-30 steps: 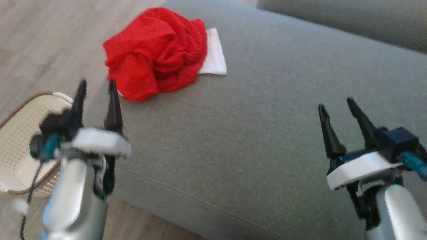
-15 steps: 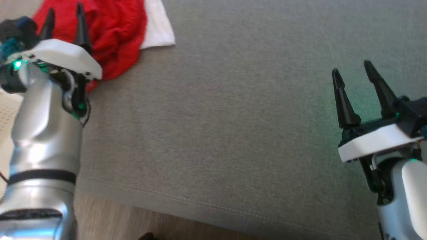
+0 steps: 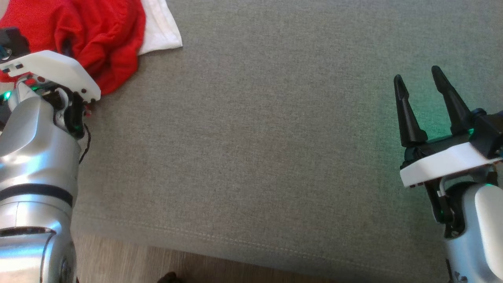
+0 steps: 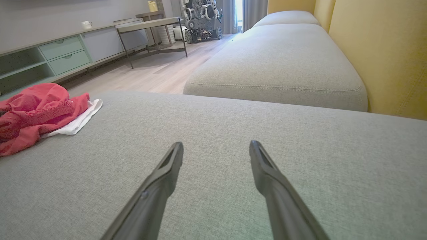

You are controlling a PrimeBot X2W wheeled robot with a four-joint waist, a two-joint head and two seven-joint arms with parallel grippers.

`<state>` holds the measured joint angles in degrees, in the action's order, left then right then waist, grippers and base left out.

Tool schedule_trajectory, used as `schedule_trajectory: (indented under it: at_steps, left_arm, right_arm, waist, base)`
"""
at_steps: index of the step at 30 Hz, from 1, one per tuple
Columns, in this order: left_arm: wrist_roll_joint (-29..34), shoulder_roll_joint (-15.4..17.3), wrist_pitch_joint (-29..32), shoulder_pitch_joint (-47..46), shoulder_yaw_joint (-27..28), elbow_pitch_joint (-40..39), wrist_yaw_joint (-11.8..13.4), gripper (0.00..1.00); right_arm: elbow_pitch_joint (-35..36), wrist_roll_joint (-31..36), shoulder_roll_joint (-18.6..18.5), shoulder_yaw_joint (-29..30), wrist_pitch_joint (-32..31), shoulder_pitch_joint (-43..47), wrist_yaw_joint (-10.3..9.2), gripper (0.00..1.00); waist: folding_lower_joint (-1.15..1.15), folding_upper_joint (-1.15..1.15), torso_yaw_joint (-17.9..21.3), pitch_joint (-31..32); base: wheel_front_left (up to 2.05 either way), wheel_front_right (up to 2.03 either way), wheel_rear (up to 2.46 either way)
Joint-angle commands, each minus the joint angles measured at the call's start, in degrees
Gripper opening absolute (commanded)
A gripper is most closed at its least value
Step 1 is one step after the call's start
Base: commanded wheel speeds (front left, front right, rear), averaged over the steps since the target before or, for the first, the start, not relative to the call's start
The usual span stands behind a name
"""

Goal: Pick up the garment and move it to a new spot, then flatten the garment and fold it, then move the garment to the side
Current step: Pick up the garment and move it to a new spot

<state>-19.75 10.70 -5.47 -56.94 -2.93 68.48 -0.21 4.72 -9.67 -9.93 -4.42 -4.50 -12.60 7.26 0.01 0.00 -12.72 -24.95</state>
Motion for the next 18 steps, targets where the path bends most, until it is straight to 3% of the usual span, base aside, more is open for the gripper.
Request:
schedule_trajectory:
  at_steps: [1,9,18]
  left_arm:
    - [0.4,3.8,-2.0,-2.0,0.6,-0.8,-0.3,0.00]
    - [1.8,4.9,-9.3,-3.3,0.1,-5.1,0.9,0.00]
    - [5.5,3.5,-9.5,5.4,-0.4,-25.7,0.5,0.00]
  right_arm:
    - [1.5,-0.4,0.2,-1.0,0.4,-1.2,0.23,1.00]
    - [0.2,-1.2,1.1,-1.0,1.3,0.0,0.23,1.00]
    - [-1.1,-1.0,3.4,2.3,2.4,5.1,0.23,1.00]
  waist:
    - [-0.01,0.00,-0.6,0.8]
    - [-0.01,0.00,-1.6,5.9]
    - [-0.01,0.00,-1.8,15.9]
  base:
    - [0.00,0.00,0.00]
    - [0.00,0.00,0.00]
    - [0.00,0.00,0.00]
